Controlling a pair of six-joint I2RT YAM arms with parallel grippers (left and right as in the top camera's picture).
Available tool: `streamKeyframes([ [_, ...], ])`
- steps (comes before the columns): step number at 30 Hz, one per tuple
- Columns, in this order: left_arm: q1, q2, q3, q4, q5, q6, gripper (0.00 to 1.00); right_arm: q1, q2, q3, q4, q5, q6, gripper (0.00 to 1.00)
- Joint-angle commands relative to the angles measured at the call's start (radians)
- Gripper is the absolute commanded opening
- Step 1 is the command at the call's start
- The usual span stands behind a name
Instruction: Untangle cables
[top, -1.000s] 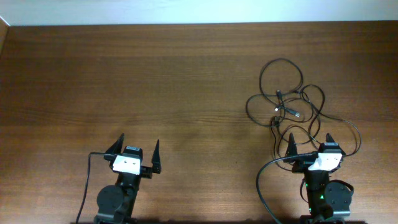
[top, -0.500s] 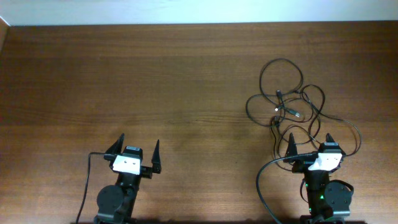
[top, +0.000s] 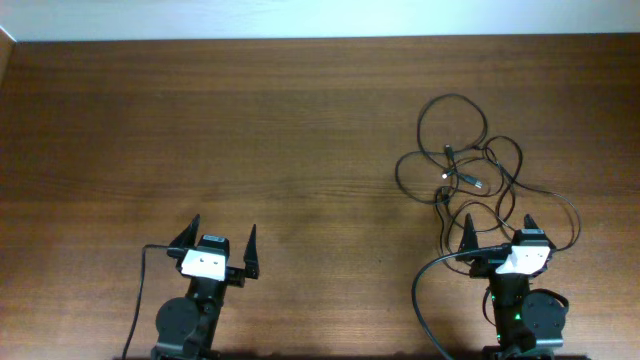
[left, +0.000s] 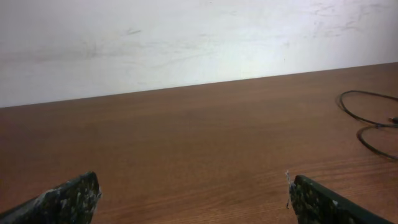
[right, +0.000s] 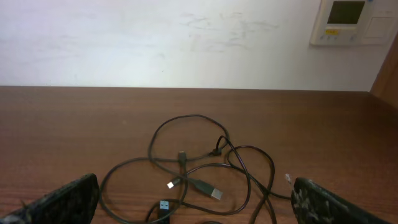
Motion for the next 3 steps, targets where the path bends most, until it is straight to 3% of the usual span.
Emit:
streamKeyframes([
  [1, -0.005, -0.006, -0.003, -0.005, -0.007, 0.016, 0.99, -0.008, -0.008, -0.005, -0.008, -0.002, -0.006, 0.99],
  [3, -0.005, -0.006, -0.003, -0.005, -0.007, 0.016, 0.99, -0.008, -0.008, -0.005, -0.008, -0.002, -0.006, 0.99],
])
